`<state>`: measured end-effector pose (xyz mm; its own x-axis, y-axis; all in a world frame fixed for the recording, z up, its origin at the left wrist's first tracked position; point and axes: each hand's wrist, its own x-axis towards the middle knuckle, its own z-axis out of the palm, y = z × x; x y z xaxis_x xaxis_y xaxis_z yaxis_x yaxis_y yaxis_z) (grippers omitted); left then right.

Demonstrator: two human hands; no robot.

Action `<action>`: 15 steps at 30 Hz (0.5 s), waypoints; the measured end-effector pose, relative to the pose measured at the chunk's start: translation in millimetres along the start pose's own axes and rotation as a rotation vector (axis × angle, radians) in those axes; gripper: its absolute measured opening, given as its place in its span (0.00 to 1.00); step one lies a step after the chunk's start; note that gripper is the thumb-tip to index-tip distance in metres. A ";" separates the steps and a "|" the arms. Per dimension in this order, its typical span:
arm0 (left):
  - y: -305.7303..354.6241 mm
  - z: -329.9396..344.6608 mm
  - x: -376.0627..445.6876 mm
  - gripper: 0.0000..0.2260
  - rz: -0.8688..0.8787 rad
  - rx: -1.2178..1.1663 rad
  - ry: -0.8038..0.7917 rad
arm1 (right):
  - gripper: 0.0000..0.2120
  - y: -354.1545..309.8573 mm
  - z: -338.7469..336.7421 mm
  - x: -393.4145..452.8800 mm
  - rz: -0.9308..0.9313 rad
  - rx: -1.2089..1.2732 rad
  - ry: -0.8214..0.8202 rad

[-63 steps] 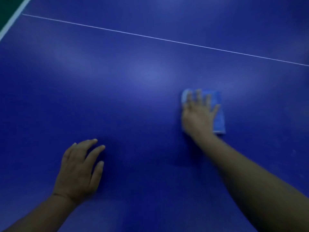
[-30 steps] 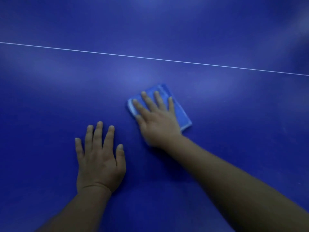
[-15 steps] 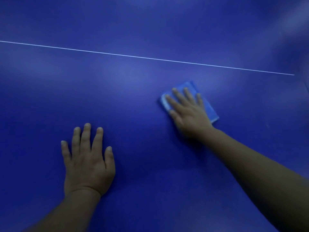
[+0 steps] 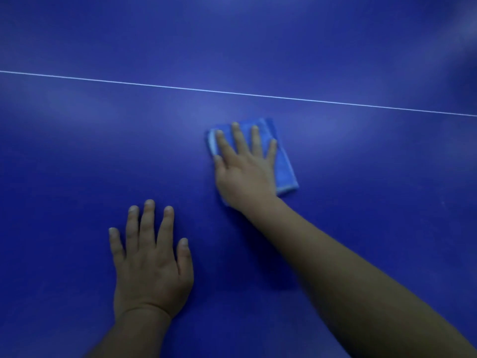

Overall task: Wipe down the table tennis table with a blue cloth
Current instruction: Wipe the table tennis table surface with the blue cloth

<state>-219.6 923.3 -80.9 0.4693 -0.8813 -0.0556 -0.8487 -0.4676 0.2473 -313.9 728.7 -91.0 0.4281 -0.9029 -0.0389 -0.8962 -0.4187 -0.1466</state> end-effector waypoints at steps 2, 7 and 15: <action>0.1 -0.2 -0.2 0.30 0.001 0.002 0.001 | 0.26 -24.5 1.6 25.7 -0.072 0.015 -0.009; 0.1 -1.9 -1.8 0.30 -0.004 0.013 -0.023 | 0.27 0.4 -8.6 73.9 -0.145 -0.049 -0.045; 0.8 -3.3 -0.1 0.31 -0.012 0.016 -0.074 | 0.28 234.2 -59.6 67.7 0.853 0.039 0.031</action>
<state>-219.5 923.3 -77.5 0.4611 -0.8778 -0.1297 -0.8469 -0.4790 0.2311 -501.8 563.7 -69.1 -0.3952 -0.9101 -0.1244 -0.9057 0.4087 -0.1130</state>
